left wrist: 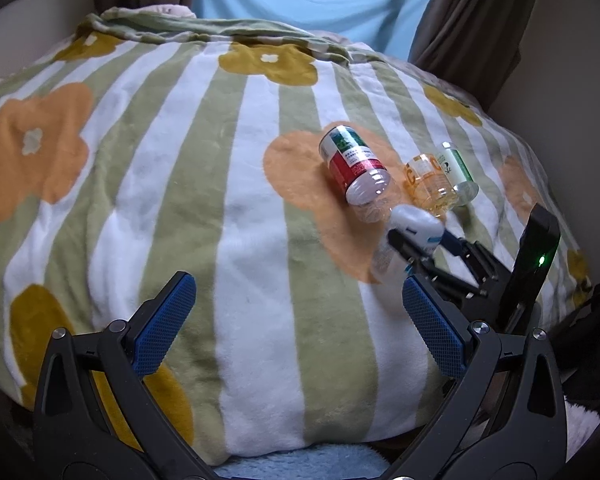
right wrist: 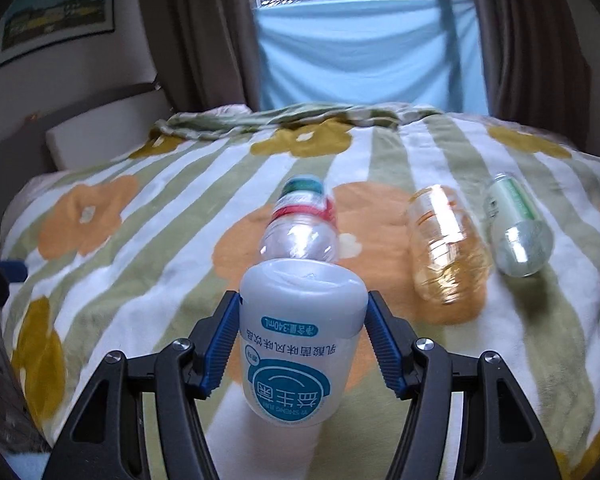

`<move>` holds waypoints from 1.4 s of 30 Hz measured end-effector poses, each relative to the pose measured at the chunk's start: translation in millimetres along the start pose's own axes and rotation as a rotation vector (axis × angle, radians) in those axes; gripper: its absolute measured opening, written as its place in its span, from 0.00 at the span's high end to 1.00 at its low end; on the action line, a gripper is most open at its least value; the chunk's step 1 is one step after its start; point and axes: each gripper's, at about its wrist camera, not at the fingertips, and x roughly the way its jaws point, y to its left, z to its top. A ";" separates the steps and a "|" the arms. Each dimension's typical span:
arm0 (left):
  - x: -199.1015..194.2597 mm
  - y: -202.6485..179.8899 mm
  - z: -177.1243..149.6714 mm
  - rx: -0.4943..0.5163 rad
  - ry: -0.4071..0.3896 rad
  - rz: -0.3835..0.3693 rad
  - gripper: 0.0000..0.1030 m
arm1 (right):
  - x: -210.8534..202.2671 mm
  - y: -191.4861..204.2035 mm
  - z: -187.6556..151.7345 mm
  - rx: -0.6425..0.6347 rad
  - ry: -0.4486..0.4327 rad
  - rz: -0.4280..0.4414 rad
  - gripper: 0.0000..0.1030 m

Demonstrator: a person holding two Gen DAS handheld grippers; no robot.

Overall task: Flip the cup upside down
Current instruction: 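Rotate the white cup with the right tool, set it down, open, then pull the right tool back up from the white cup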

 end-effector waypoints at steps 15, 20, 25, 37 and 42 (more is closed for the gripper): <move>3.9 -5.2 -3.5 0.006 0.006 0.011 0.00 | -11.1 15.9 -18.7 -0.187 0.092 -0.009 0.43; -1.3 0.6 -4.0 0.001 0.002 0.024 0.00 | -4.7 9.2 -23.6 -0.136 0.157 0.017 0.43; -2.7 4.3 -2.8 -0.012 -0.003 0.025 0.00 | -3.8 6.3 -23.1 -0.090 0.165 -0.008 0.19; -9.6 -2.4 -1.4 0.002 -0.020 0.034 0.00 | -18.8 -0.7 -15.4 0.008 0.104 -0.018 0.00; -22.7 -8.6 -0.8 0.010 -0.048 0.041 0.00 | -34.0 2.6 -9.0 -0.014 0.083 -0.045 0.00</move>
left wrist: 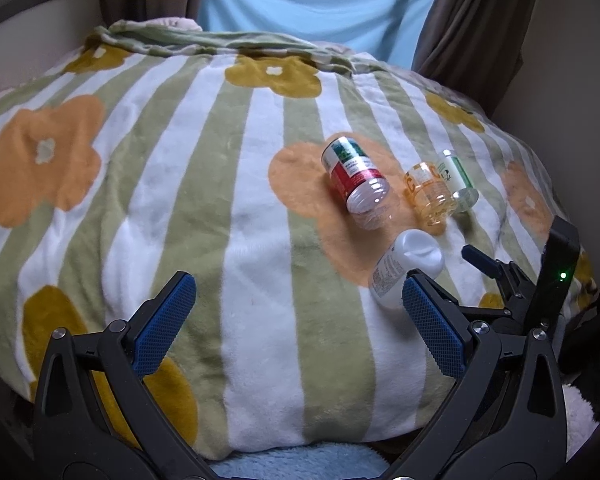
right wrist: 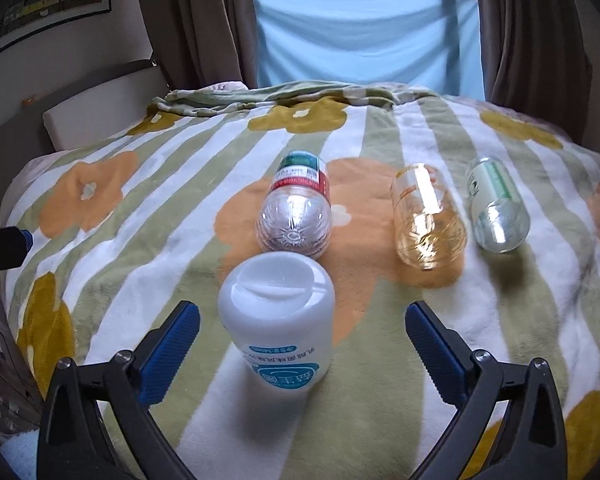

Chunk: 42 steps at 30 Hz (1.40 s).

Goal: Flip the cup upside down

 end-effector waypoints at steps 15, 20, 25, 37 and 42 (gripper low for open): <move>-116.9 -27.7 24.7 0.077 -0.346 0.099 0.00 | -177.4 9.1 60.7 -0.093 -0.266 -0.138 0.00; -158.7 -54.3 30.7 0.144 -0.488 0.108 0.00 | -224.4 10.3 78.4 -0.093 -0.346 -0.264 0.00; -178.3 -74.8 24.4 0.173 -0.557 0.102 0.00 | -246.1 11.9 79.4 -0.051 -0.388 -0.305 0.00; -178.7 -82.4 16.4 0.181 -0.544 0.098 0.00 | -260.9 -2.7 71.9 0.044 -0.412 -0.289 0.00; -178.6 -81.8 17.0 0.177 -0.553 0.103 0.00 | -263.7 -1.1 73.3 0.034 -0.416 -0.293 0.00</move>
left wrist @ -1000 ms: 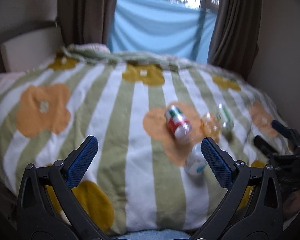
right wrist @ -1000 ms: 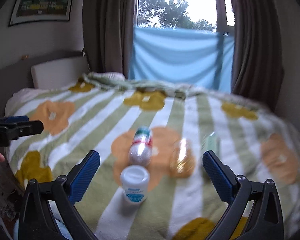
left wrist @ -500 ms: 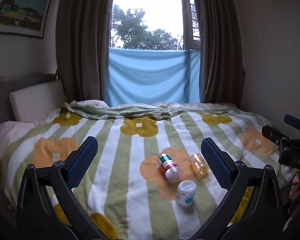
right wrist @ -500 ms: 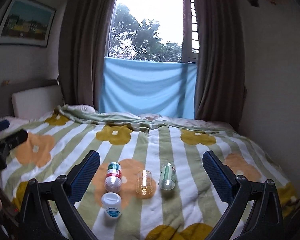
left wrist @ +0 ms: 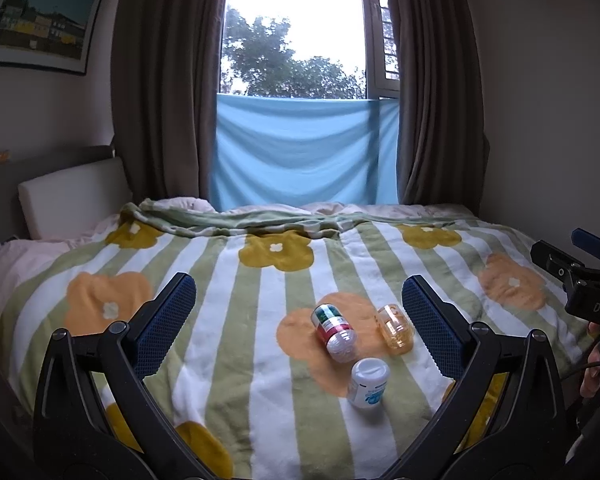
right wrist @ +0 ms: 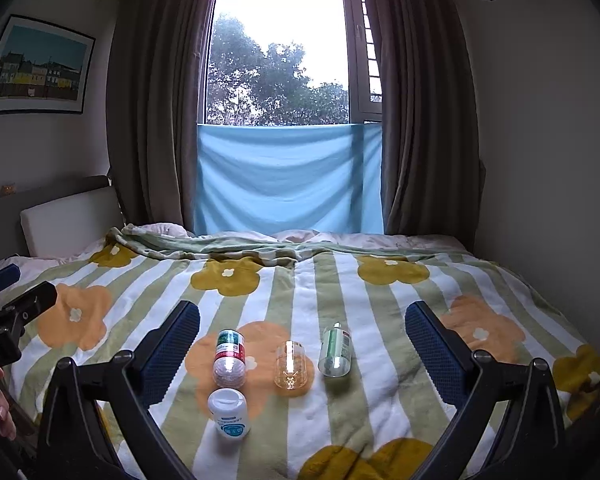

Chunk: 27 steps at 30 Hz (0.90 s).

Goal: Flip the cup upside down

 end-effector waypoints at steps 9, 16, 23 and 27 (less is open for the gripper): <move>-1.9 -1.2 0.6 0.005 0.000 0.000 0.00 | -0.3 0.3 1.1 0.003 -0.003 -0.003 0.00; -3.5 -2.7 1.4 0.008 -0.009 0.005 0.00 | 0.0 -0.8 1.1 0.007 0.000 -0.007 0.00; -4.3 -4.2 2.3 0.009 -0.012 0.004 0.00 | 0.2 -2.0 1.1 0.010 0.001 -0.011 0.00; -4.6 -5.3 3.1 0.016 -0.017 0.013 0.00 | -1.3 -1.5 0.8 0.009 0.001 -0.012 0.00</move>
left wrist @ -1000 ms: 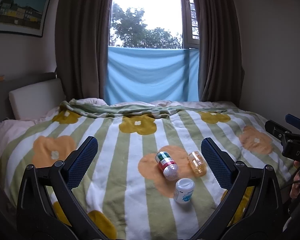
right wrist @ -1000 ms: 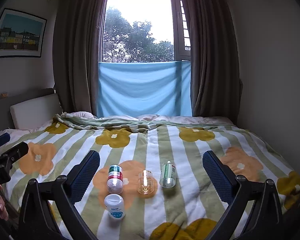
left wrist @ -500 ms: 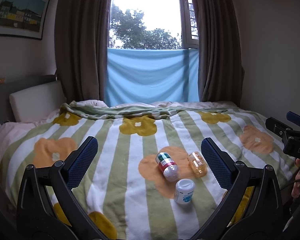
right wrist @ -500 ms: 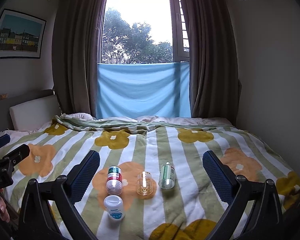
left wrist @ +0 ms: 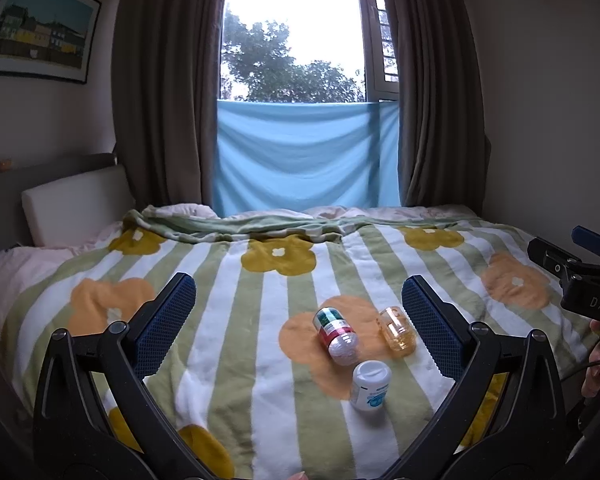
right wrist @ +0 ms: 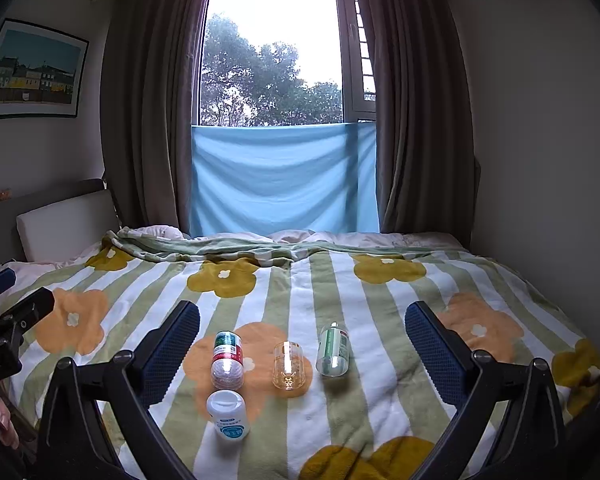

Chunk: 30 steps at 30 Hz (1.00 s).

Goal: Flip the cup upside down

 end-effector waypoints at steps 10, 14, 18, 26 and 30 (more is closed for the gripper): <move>-4.5 1.5 1.0 0.000 -0.015 0.003 0.00 | 0.3 0.6 0.5 -0.002 -0.001 -0.005 0.00; -5.9 1.8 0.4 0.001 -0.017 0.003 0.00 | 0.4 0.5 0.6 -0.002 -0.001 -0.005 0.00; -6.1 2.2 1.0 -0.003 -0.020 0.003 0.00 | 0.2 1.0 0.6 -0.002 -0.004 -0.005 0.00; -6.5 -0.5 4.2 0.024 -0.037 0.058 0.00 | 0.4 0.5 0.9 -0.004 -0.003 -0.006 0.00; -6.9 -0.8 3.9 0.028 -0.054 0.055 0.00 | 0.9 0.4 1.3 -0.004 -0.002 -0.008 0.00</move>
